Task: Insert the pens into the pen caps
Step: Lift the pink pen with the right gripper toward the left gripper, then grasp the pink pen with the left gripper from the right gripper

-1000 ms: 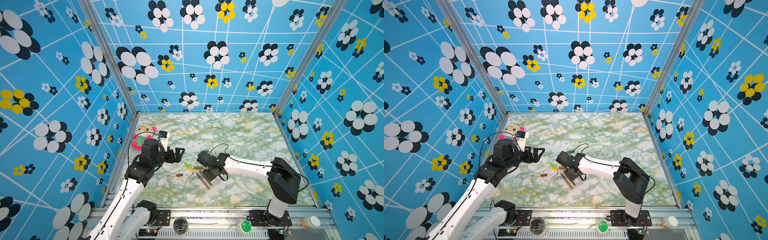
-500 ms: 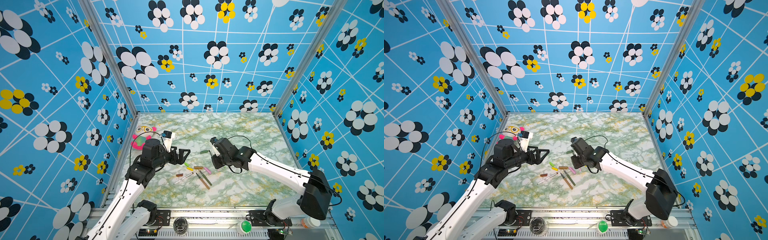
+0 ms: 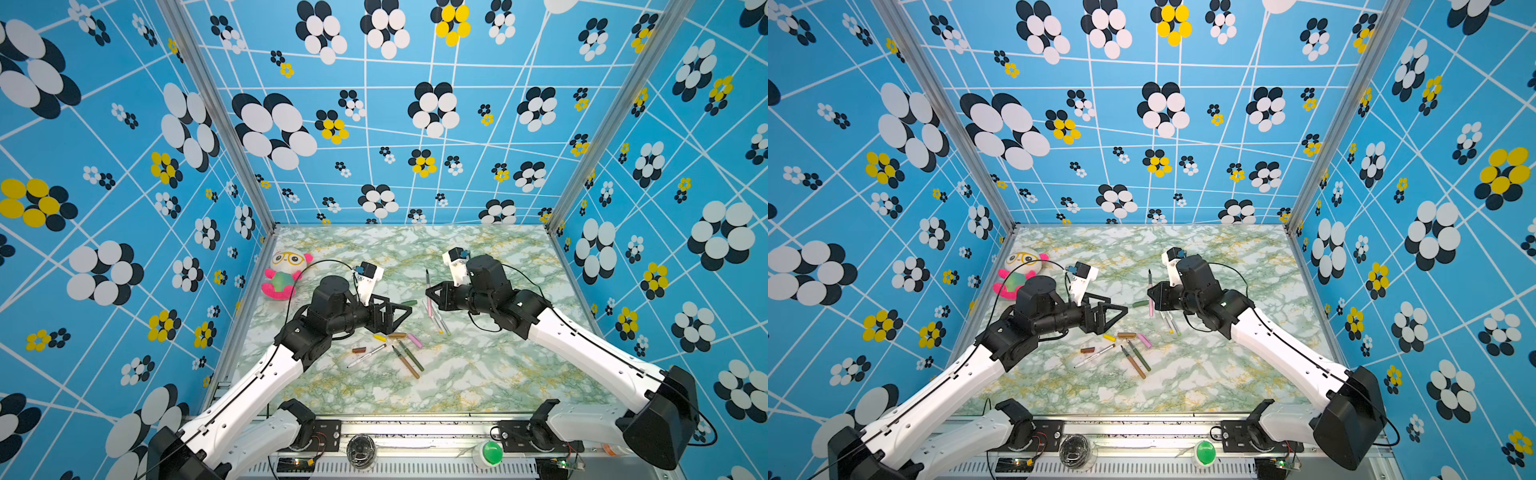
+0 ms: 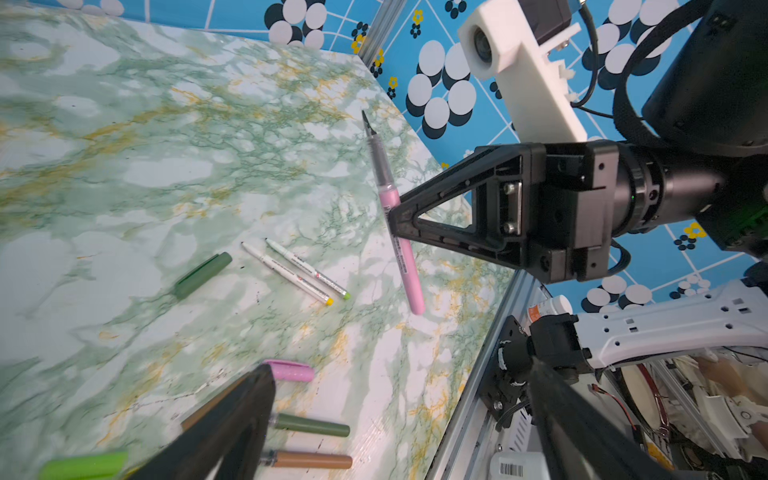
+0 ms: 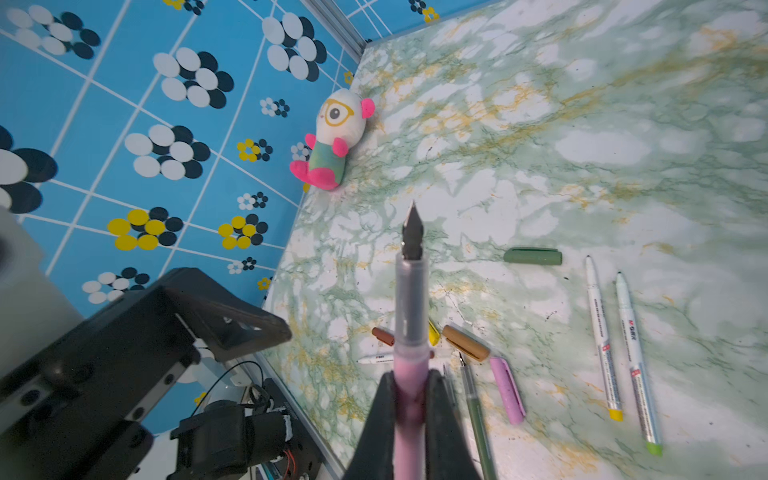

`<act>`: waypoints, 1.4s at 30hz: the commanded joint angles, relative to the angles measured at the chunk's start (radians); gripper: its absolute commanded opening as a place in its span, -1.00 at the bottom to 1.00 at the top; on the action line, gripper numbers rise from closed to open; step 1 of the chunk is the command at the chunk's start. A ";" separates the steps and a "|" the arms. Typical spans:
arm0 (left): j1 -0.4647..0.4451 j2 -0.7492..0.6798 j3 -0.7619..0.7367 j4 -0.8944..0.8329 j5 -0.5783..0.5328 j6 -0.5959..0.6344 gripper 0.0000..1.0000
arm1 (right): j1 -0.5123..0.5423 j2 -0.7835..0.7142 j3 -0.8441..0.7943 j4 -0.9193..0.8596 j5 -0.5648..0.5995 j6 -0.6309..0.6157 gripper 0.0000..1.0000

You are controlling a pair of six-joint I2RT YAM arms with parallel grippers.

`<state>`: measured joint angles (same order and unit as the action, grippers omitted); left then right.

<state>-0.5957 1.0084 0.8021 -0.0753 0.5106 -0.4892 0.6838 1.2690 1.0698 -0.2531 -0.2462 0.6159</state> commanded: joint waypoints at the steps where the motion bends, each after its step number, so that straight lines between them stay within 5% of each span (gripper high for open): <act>1: -0.035 0.043 -0.011 0.117 0.019 -0.067 0.89 | -0.005 -0.036 -0.023 0.097 -0.091 0.085 -0.83; 9: -0.079 0.144 0.025 0.208 0.012 -0.119 0.70 | -0.004 -0.091 -0.077 0.182 -0.136 0.159 -0.83; 39: -0.124 0.200 0.065 0.216 -0.010 -0.125 -0.96 | -0.004 -0.099 -0.103 0.208 -0.118 0.151 -0.82; 42: -0.124 0.199 0.068 0.201 -0.019 -0.117 -1.00 | -0.004 -0.095 -0.096 0.199 -0.113 0.144 -0.81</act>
<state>-0.7147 1.2098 0.8341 0.1448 0.4973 -0.6353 0.6838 1.1778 0.9730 -0.0635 -0.3649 0.7746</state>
